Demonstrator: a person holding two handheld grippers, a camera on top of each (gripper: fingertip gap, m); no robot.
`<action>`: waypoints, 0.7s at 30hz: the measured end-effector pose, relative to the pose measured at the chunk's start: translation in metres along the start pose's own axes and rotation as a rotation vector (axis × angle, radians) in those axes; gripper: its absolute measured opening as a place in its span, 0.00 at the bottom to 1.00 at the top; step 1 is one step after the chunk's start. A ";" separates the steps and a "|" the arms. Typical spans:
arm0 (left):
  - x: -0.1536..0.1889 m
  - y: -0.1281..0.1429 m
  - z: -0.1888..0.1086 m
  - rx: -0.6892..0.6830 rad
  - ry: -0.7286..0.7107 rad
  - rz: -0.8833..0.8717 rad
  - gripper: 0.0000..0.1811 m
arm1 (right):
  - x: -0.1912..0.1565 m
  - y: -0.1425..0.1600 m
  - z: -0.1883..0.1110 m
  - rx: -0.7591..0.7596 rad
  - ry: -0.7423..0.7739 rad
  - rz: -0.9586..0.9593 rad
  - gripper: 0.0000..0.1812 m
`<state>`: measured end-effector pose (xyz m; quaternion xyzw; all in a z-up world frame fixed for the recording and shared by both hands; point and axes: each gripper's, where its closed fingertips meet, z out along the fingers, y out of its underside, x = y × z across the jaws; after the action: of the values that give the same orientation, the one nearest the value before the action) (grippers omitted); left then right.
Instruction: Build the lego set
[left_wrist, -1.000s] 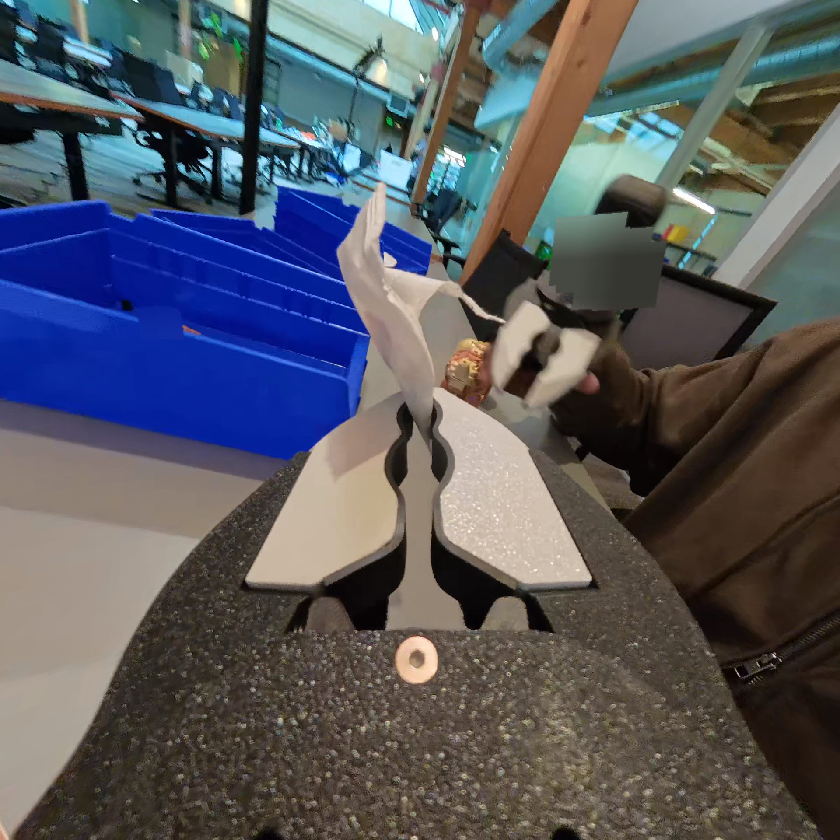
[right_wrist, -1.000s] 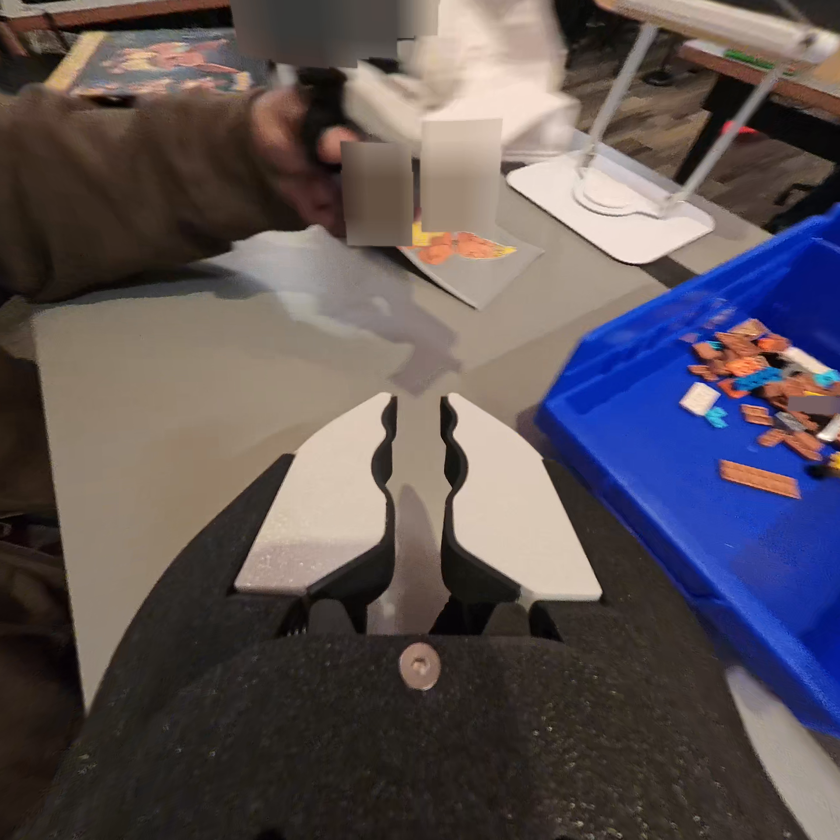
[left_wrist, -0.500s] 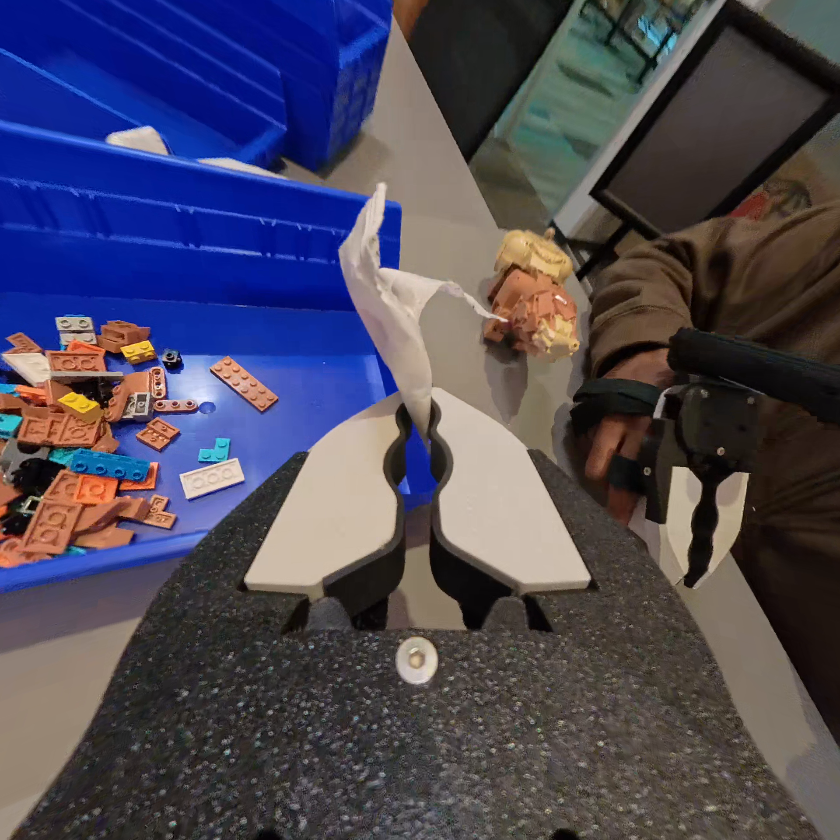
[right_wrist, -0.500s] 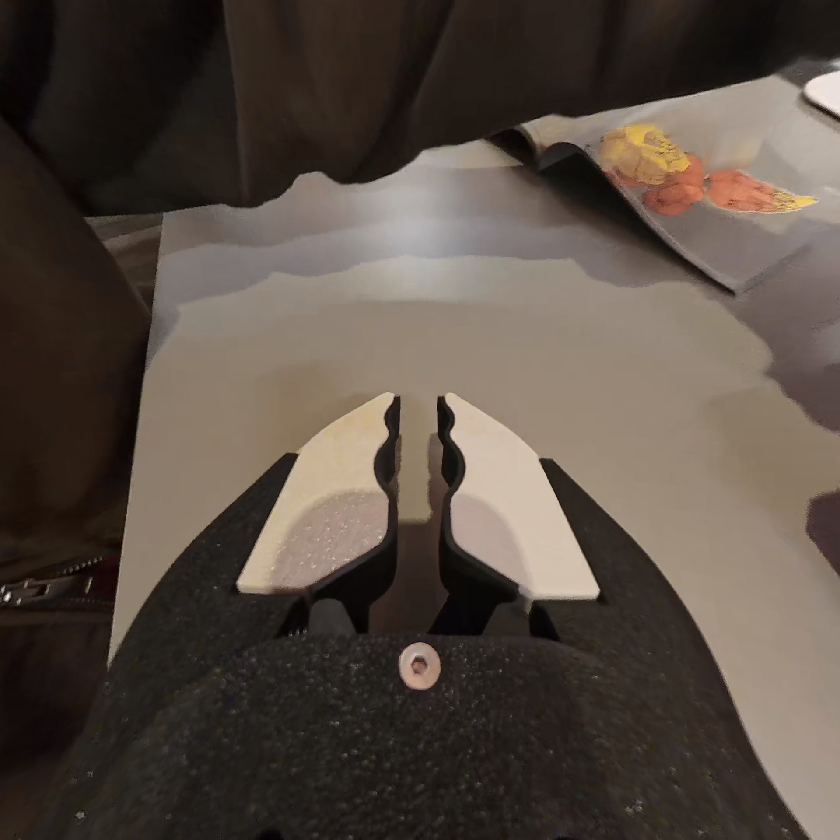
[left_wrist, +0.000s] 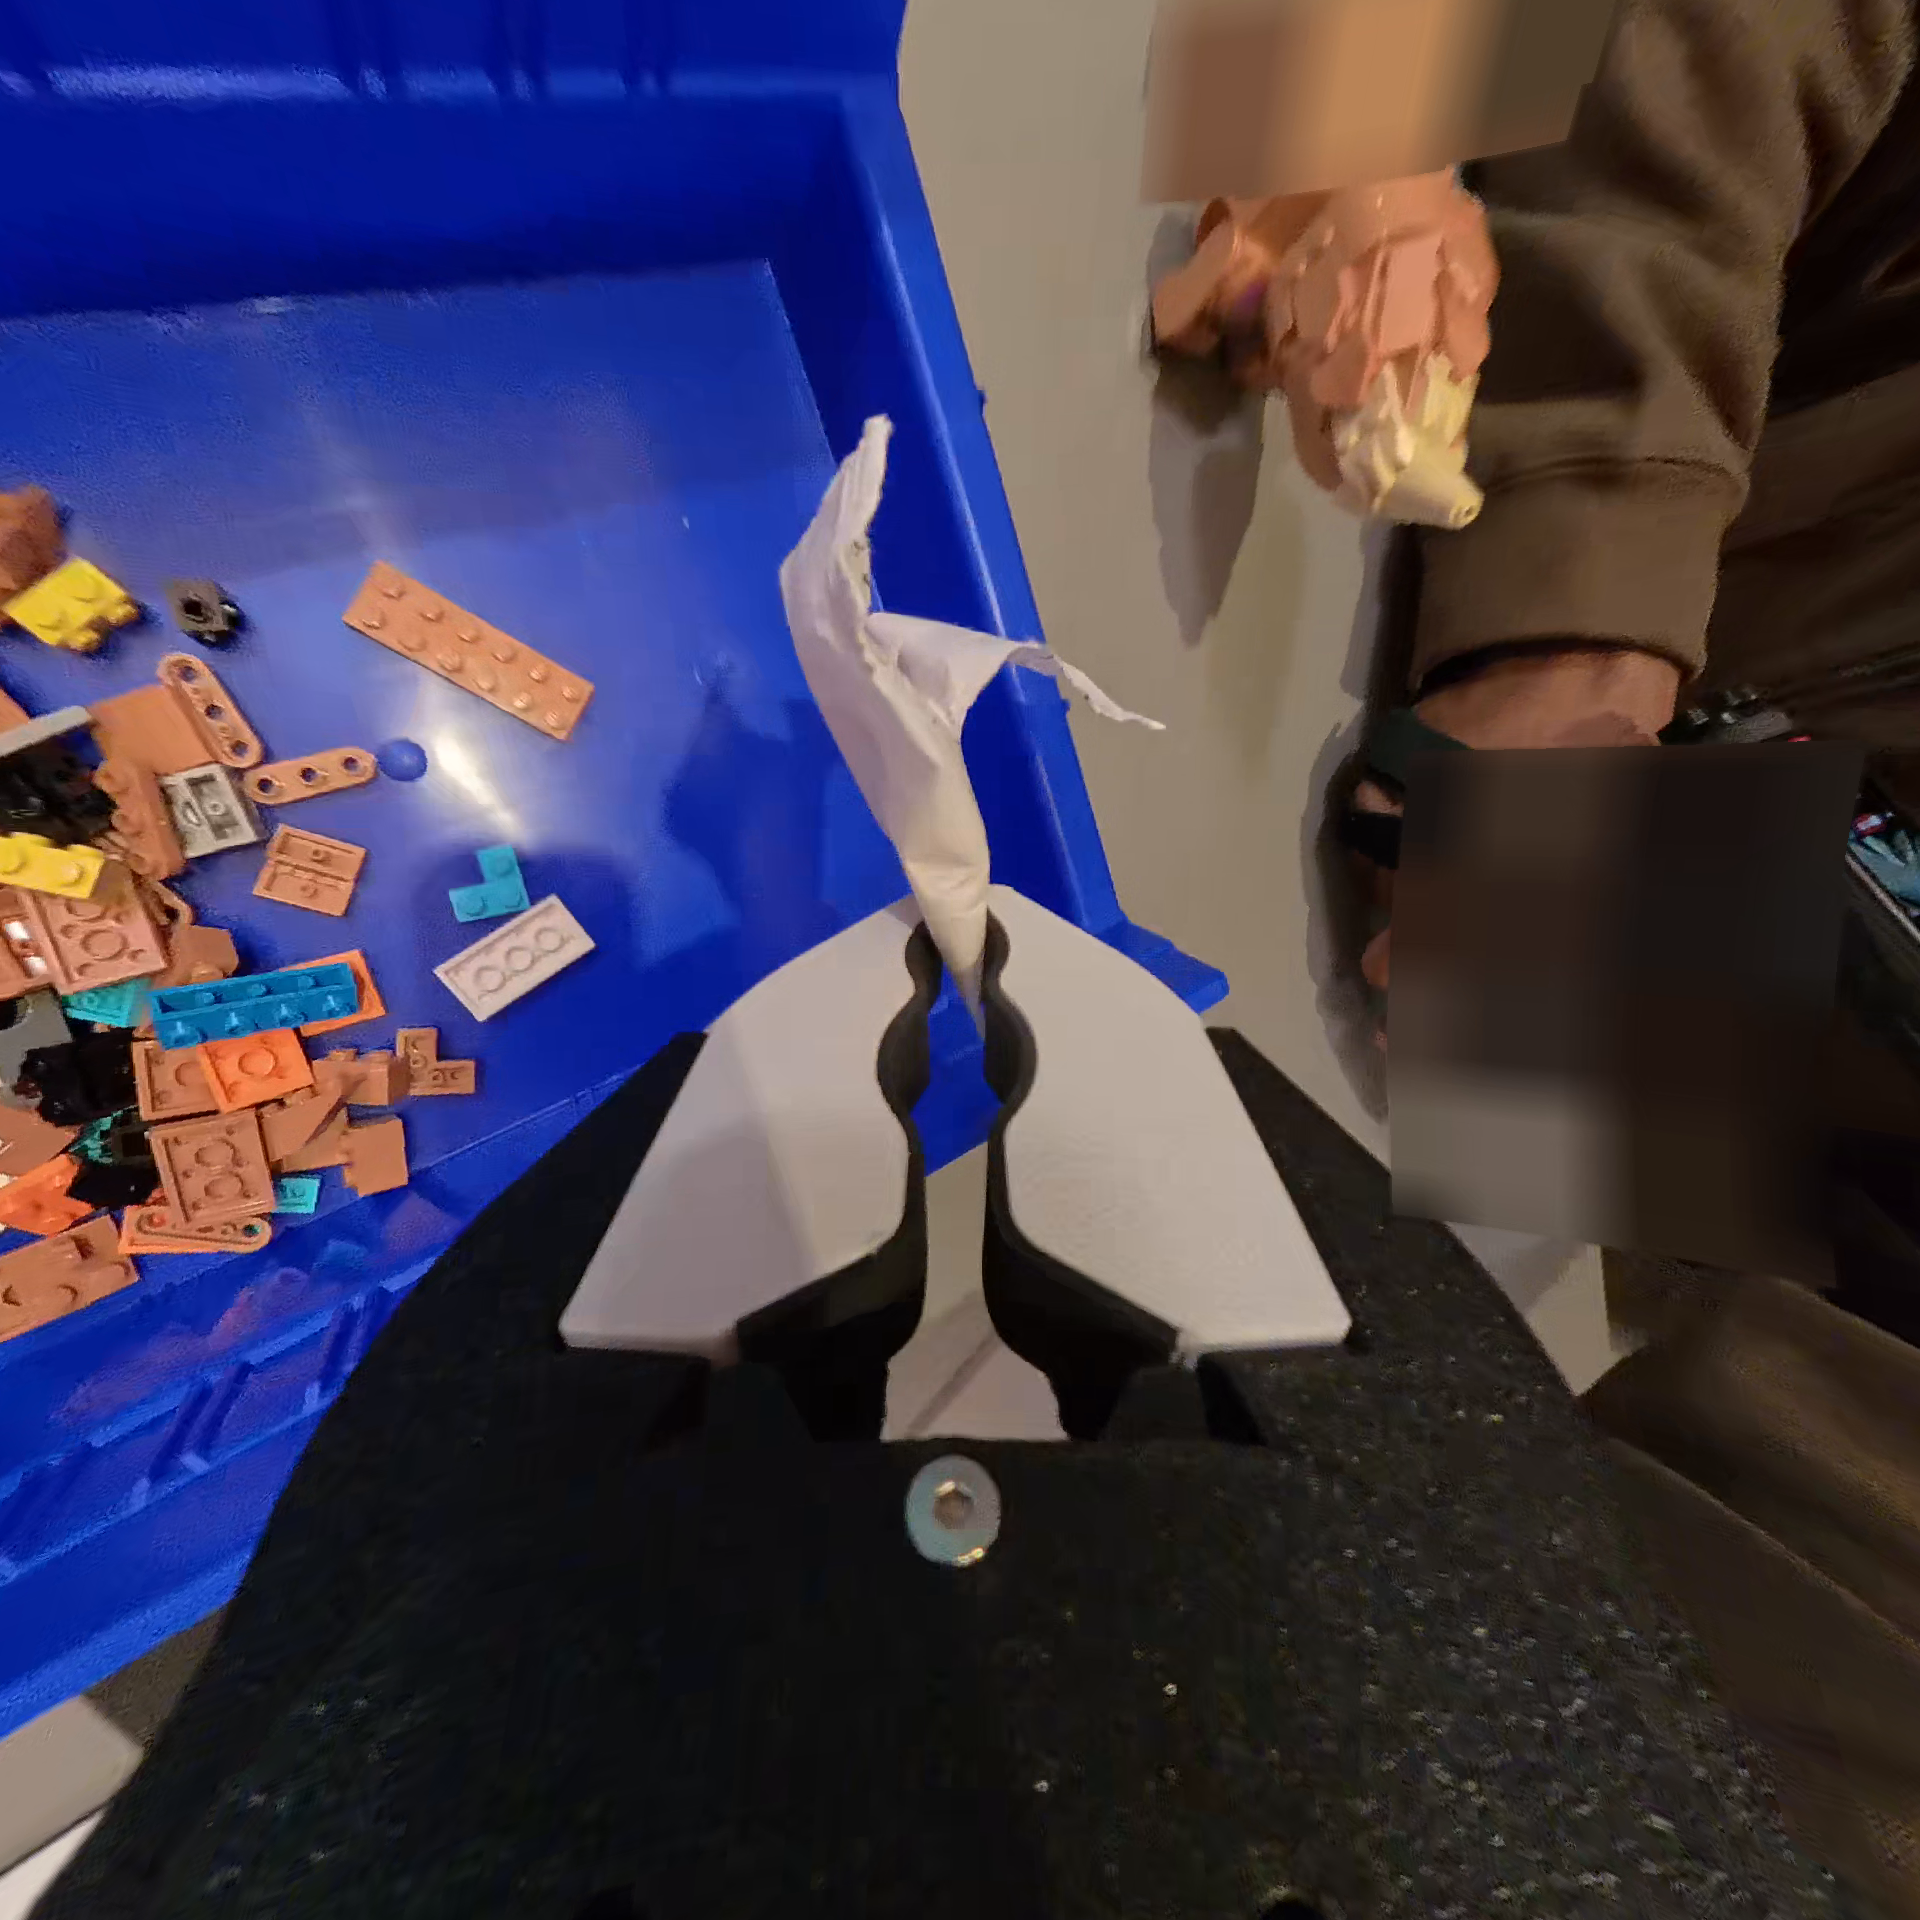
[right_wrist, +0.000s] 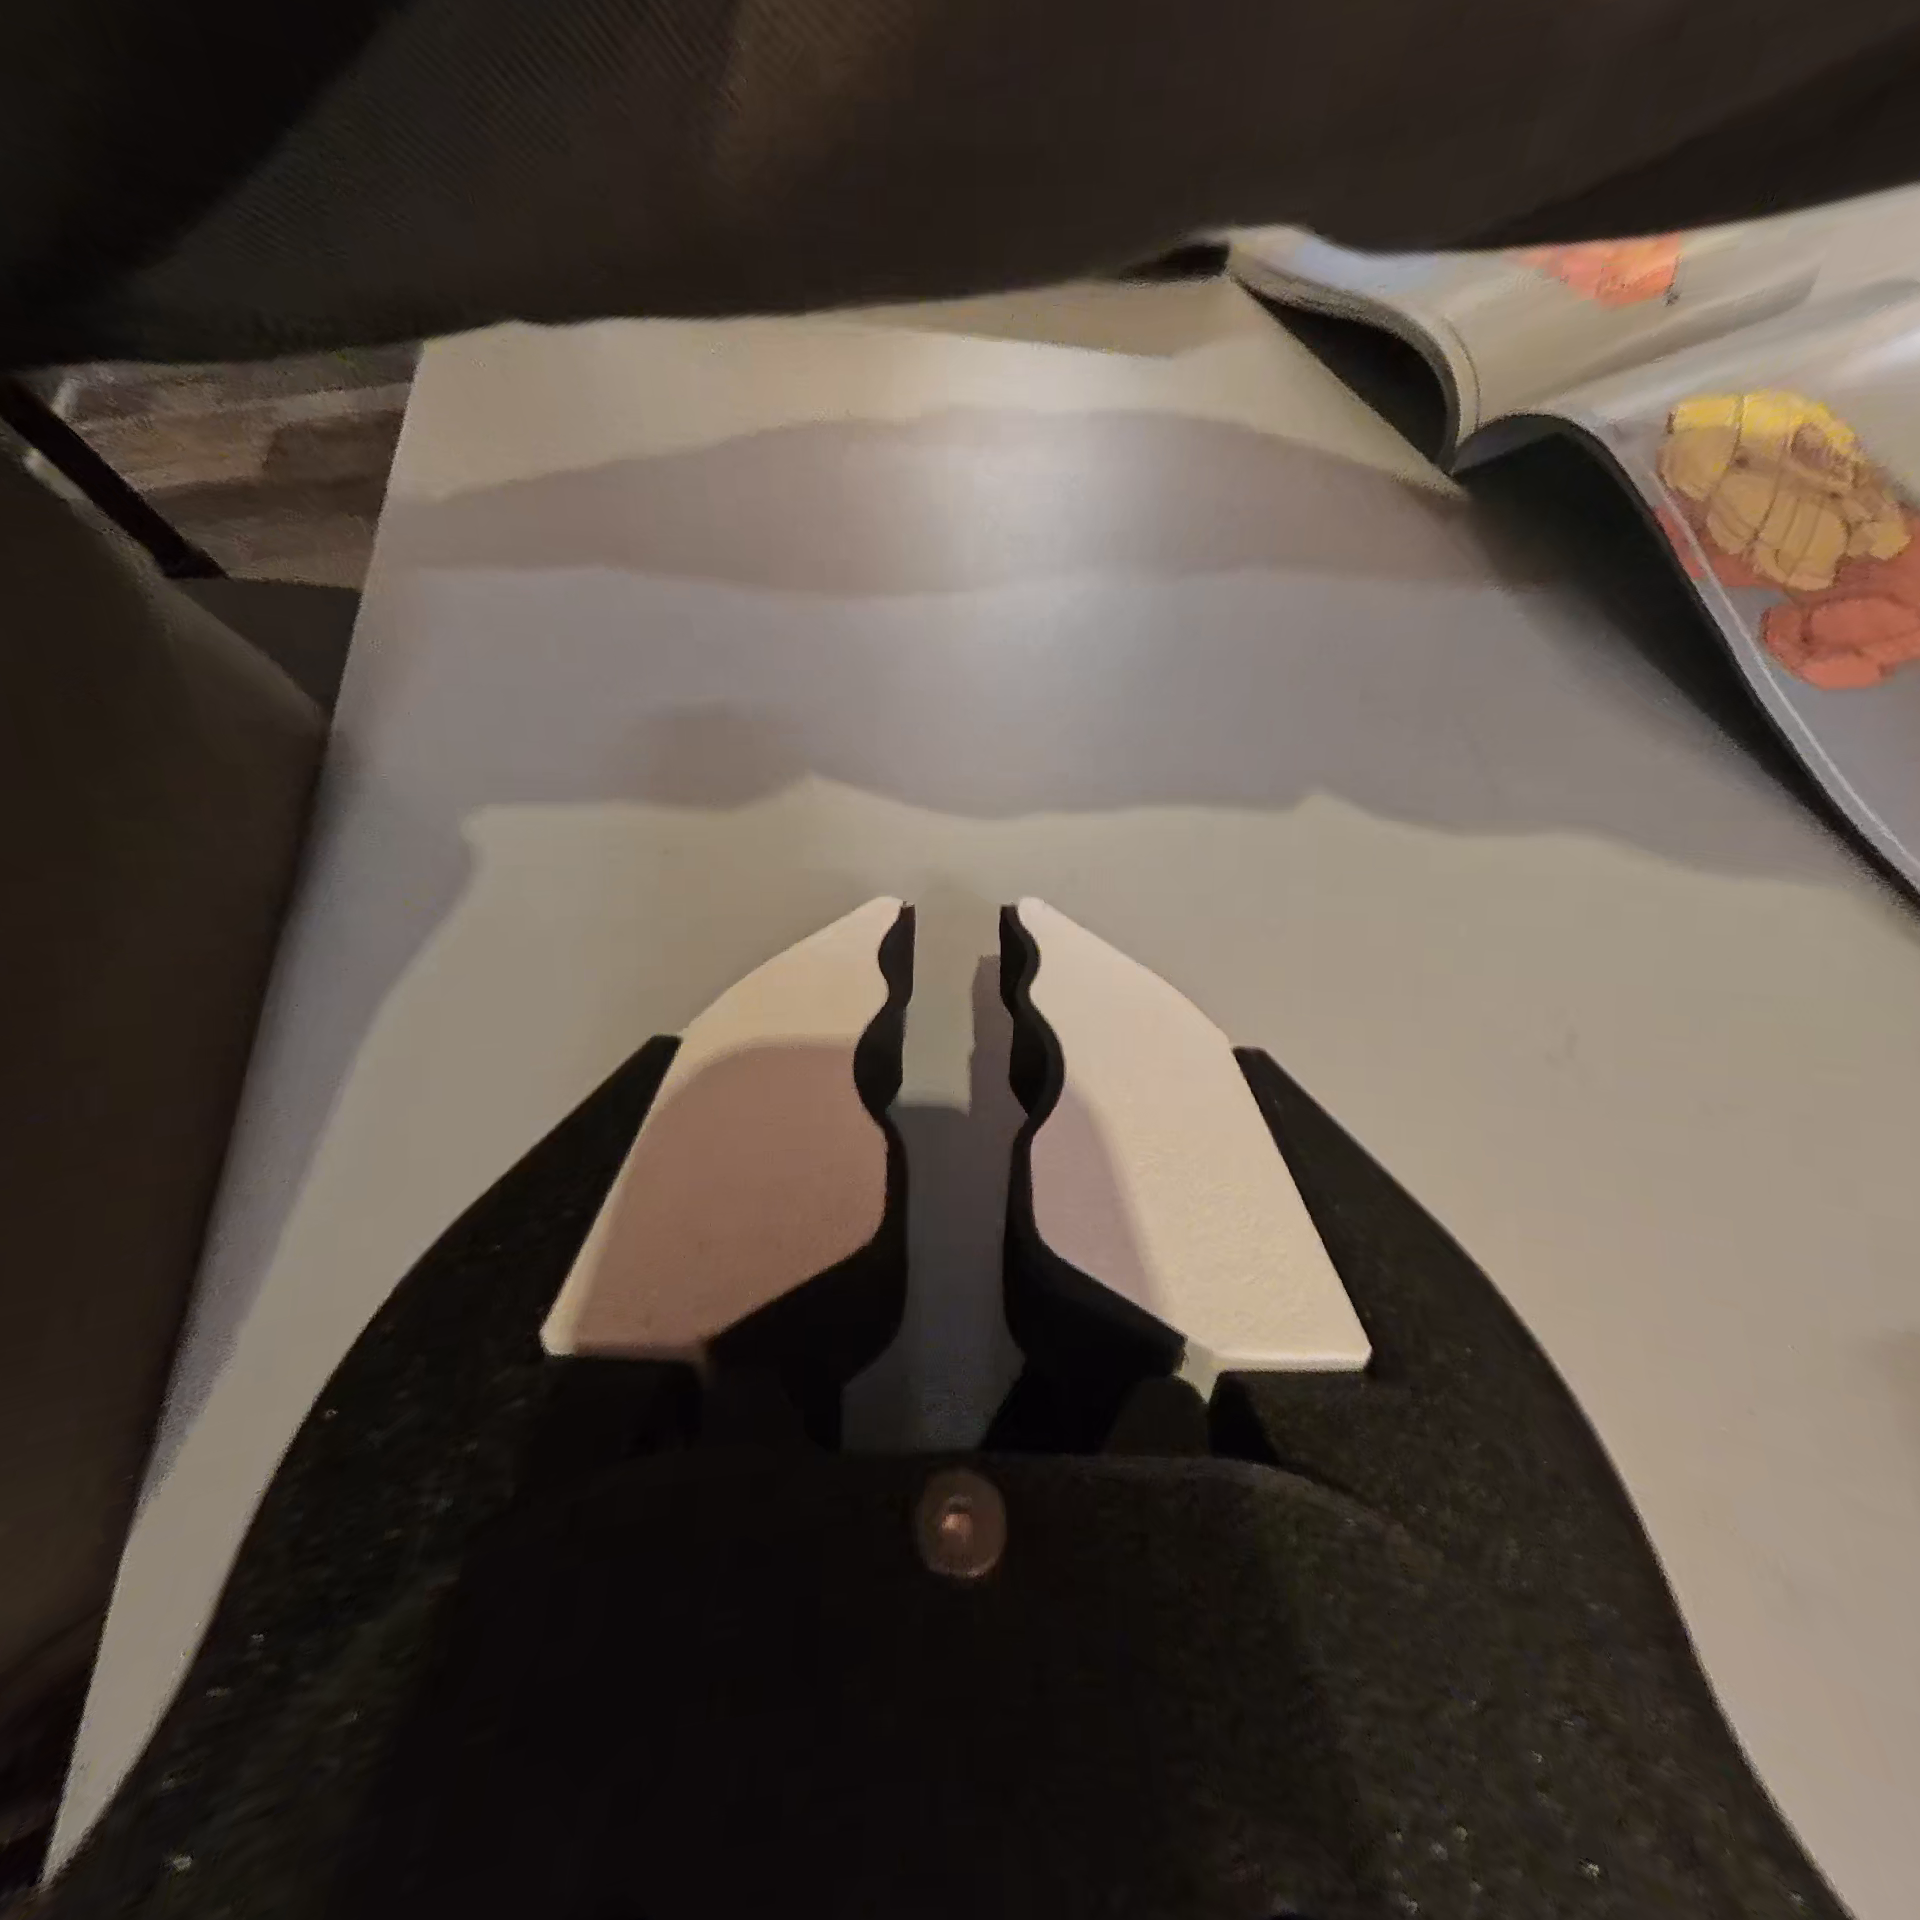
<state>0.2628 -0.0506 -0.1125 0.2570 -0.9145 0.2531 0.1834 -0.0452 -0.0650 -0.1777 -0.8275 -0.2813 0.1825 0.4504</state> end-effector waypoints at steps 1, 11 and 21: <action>0.000 0.002 0.003 -0.065 -0.003 -0.004 0.03 | 0.000 -0.004 0.002 0.016 -0.004 -0.001 0.09; -0.009 0.009 0.032 -0.626 -0.082 -0.067 0.03 | 0.003 -0.013 0.000 0.096 -0.014 0.021 0.08; -0.008 0.004 0.036 -0.754 -0.144 -0.038 0.03 | 0.002 -0.016 -0.008 0.145 -0.036 0.044 0.08</action>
<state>0.2593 -0.0651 -0.1469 0.2056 -0.9489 -0.1233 0.2052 -0.0442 -0.0618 -0.1606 -0.7952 -0.2570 0.2273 0.5000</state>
